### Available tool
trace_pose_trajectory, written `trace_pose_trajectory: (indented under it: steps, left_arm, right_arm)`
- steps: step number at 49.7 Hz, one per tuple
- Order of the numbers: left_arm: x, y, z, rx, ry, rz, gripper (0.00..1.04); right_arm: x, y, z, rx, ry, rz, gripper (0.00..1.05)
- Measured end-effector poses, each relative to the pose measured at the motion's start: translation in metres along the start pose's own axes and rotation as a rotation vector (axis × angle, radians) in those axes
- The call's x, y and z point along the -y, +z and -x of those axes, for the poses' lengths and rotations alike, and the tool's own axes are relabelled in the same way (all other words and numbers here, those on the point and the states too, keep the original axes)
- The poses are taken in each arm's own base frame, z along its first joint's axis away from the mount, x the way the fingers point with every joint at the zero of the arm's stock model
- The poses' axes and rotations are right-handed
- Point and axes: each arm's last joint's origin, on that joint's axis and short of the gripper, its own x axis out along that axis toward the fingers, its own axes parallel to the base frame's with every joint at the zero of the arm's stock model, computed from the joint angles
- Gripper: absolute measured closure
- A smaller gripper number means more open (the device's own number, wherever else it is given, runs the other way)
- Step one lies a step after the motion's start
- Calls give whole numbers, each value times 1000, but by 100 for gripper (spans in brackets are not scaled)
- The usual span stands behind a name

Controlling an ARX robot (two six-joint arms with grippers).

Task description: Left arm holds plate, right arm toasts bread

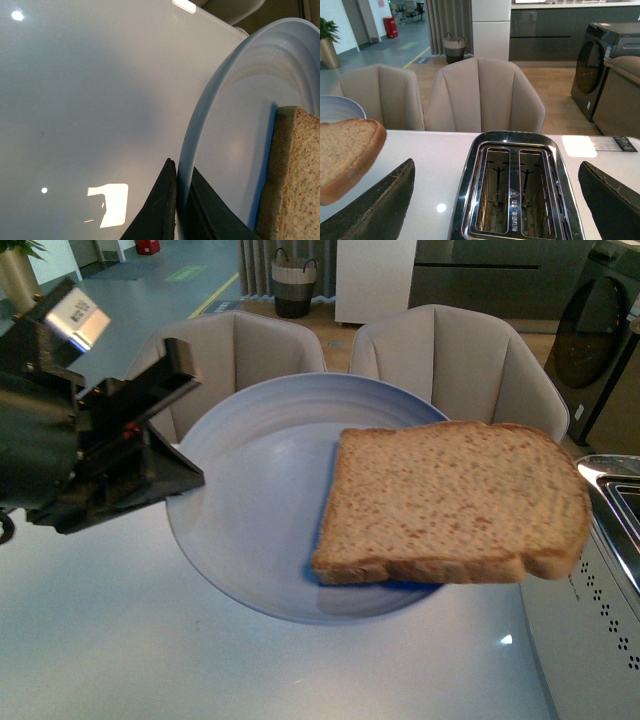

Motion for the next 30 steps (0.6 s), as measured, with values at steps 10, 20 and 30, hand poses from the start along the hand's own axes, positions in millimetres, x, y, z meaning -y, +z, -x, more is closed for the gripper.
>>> trace_pose_trajectory:
  steps: [10, 20, 30]
  left_arm:
    - [33, -17, -10, -39, -41, -2, 102]
    - [50, -23, -13, -48, -48, -3, 102]
    - [50, -23, -13, -47, -45, 1, 102]
  right_arm:
    - [0, 0, 0, 0, 0, 0, 9]
    - [0, 0, 0, 0, 0, 0, 9]
    - [0, 0, 0, 0, 0, 0, 9]
